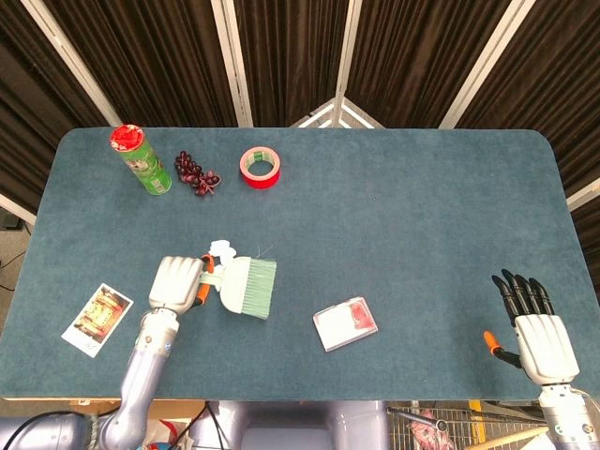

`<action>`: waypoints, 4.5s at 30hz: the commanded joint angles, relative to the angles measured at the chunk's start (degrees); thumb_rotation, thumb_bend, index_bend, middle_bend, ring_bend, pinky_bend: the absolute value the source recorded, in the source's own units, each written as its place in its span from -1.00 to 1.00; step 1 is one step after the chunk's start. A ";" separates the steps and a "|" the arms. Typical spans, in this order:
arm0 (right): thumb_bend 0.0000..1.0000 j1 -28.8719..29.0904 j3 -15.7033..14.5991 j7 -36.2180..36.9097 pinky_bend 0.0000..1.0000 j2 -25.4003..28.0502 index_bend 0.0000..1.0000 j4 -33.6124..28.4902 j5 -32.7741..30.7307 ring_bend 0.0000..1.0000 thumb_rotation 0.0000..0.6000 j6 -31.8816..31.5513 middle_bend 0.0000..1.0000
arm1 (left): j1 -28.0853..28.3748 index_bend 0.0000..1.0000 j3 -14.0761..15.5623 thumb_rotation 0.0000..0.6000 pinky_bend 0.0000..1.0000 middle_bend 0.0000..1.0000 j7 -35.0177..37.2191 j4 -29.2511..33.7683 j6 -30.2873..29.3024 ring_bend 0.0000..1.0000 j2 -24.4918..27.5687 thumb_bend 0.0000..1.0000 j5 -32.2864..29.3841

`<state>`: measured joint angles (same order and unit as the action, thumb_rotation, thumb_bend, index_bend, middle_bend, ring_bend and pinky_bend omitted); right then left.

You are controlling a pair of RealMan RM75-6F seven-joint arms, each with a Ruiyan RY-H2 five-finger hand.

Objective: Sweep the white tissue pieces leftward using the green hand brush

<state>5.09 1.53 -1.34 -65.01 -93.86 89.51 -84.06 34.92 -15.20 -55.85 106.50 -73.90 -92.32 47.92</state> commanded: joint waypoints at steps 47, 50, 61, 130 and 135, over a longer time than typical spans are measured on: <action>-0.36 0.42 0.07 -0.54 -1.00 -0.17 -1.00 -0.52 0.19 -1.00 1.00 0.44 -1.00 | 5.24 0.51 0.36 1.00 1.00 1.00 9.28 -8.94 2.54 1.00 8.39 0.46 -7.20; -0.36 0.36 0.09 0.18 -1.00 -0.02 -1.00 -0.38 0.01 -1.00 1.00 0.43 -1.00 | 7.85 0.52 0.34 1.00 1.00 1.00 6.23 -11.52 2.46 1.00 3.69 0.46 -8.90; -0.36 -0.35 -0.05 1.06 -1.00 0.58 -1.00 -0.03 -0.44 -1.00 1.00 -0.24 -1.00 | 9.32 0.52 1.53 1.00 1.00 1.00 1.46 -20.19 2.63 1.00 0.01 0.46 -16.23; -0.36 0.18 -0.41 -1.82 -1.00 0.07 -1.00 -1.37 -0.09 -1.00 1.00 0.99 -1.00 | -2.26 0.54 1.53 1.00 1.00 1.00 23.82 -19.15 9.91 1.00 26.72 0.47 -19.12; -0.36 0.36 -0.23 -2.08 -1.00 -0.16 -1.00 -1.32 -0.45 -1.00 1.00 1.30 -1.00 | -2.59 0.53 0.89 1.00 1.00 1.00 28.88 -17.45 9.23 1.00 25.76 0.47 -12.20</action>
<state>5.45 1.30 -3.42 -65.17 -95.19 89.08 -82.77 33.62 -13.64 -30.34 87.49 -64.48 -67.08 31.68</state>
